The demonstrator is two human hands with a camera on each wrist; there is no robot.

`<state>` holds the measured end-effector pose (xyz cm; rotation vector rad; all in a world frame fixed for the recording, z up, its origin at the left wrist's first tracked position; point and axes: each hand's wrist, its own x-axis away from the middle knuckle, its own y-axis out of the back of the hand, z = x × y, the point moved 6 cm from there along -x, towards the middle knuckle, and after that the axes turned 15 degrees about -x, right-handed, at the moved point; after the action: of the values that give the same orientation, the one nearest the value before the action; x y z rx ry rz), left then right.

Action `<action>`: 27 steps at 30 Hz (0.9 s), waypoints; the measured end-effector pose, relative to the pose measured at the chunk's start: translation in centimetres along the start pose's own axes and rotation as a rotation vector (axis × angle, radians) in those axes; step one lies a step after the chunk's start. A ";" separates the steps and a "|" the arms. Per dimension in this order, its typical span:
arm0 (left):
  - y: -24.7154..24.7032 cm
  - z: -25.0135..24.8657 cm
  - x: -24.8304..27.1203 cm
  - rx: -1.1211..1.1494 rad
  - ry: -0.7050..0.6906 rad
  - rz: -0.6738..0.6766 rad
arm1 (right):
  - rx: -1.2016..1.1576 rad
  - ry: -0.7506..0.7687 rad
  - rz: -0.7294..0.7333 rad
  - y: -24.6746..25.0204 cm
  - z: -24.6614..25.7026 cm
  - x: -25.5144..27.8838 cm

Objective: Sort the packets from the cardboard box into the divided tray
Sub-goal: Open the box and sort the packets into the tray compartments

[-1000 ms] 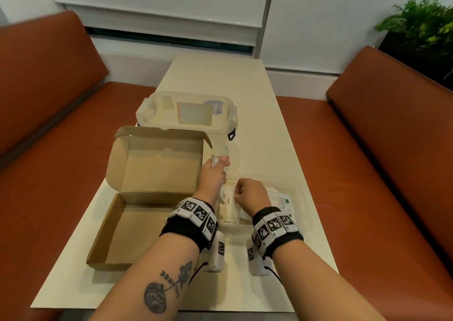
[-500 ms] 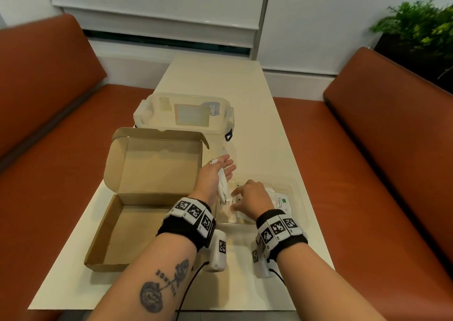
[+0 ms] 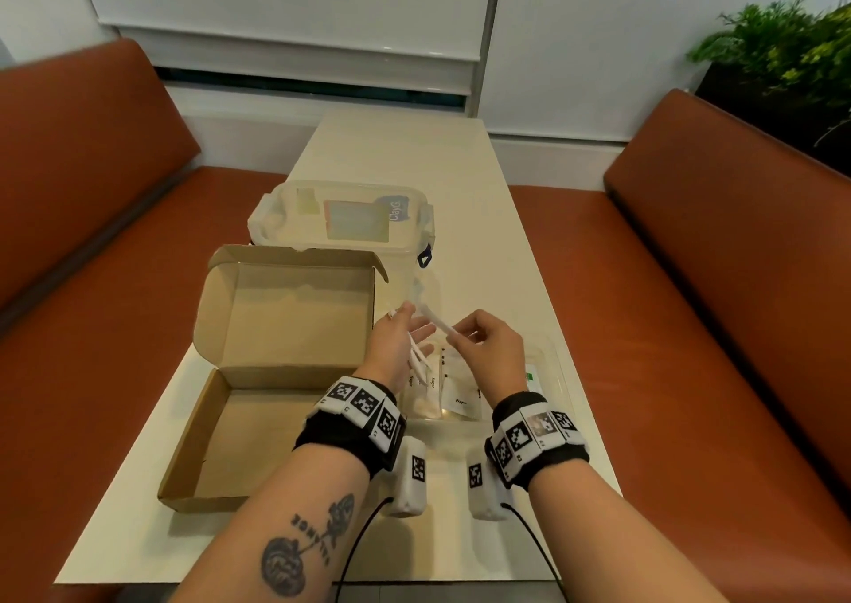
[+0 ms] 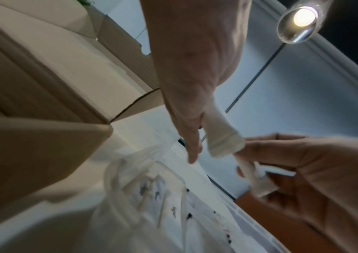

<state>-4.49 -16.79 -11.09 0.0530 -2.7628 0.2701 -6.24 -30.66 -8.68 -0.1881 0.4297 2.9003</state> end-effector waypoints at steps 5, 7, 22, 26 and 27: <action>-0.4 0.6 0.0 -0.194 0.034 0.015 | 0.354 0.336 0.081 0.1 1.1 0.3; -0.5 0.7 0.0 -0.264 0.010 0.024 | 0.386 0.364 0.101 0.0 1.1 0.6; 0.3 -0.4 -0.2 -0.319 -0.099 -0.075 | -0.102 -0.293 0.090 0.2 -1.6 -0.2; 1.0 -0.6 -0.5 -0.133 -0.071 -0.078 | 0.003 -0.315 0.075 -2.1 -2.2 0.6; 1.2 -0.7 -0.5 -0.125 -0.088 -0.085 | 0.014 -0.306 0.095 -2.9 -2.2 0.8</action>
<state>-3.86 -15.51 -10.83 0.1537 -2.8494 0.0740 -6.18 -28.48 -11.68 0.2829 0.4137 2.9458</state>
